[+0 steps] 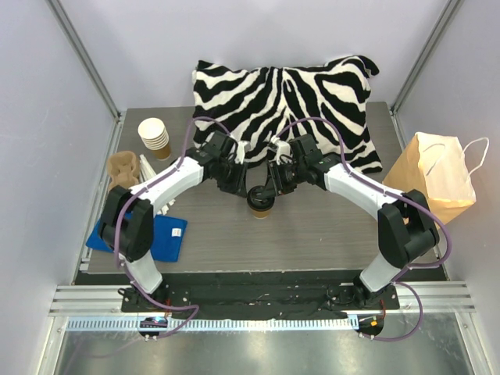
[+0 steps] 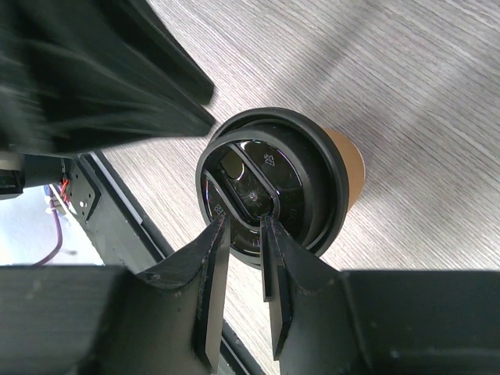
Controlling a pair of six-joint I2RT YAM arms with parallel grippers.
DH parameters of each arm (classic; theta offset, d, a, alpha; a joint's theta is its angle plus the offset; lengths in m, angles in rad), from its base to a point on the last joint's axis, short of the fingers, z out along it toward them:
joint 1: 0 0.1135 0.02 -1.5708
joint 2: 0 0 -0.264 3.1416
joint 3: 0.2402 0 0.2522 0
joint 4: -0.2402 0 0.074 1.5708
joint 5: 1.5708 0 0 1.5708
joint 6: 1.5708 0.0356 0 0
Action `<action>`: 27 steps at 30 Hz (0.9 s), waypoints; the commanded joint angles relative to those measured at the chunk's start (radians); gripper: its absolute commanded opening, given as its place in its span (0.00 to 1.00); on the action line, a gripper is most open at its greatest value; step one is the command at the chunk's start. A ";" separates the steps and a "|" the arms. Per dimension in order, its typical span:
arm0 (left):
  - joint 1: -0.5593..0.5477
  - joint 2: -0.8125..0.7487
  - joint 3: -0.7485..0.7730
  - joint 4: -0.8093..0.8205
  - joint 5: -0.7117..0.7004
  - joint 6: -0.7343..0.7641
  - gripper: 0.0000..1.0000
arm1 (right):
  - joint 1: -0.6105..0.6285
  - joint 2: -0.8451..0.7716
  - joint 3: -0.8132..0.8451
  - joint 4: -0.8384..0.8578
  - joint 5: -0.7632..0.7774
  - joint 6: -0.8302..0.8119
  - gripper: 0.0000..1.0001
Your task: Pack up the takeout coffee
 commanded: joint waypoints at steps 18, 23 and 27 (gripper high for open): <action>0.025 -0.116 0.046 0.024 -0.008 0.016 0.27 | 0.002 0.034 0.038 -0.046 -0.037 -0.124 0.31; 0.023 -0.067 0.047 0.036 0.018 -0.002 0.27 | 0.002 0.042 0.045 -0.054 -0.041 -0.138 0.31; 0.002 -0.034 -0.013 0.051 0.028 -0.011 0.27 | 0.001 0.045 0.042 -0.056 -0.046 -0.136 0.31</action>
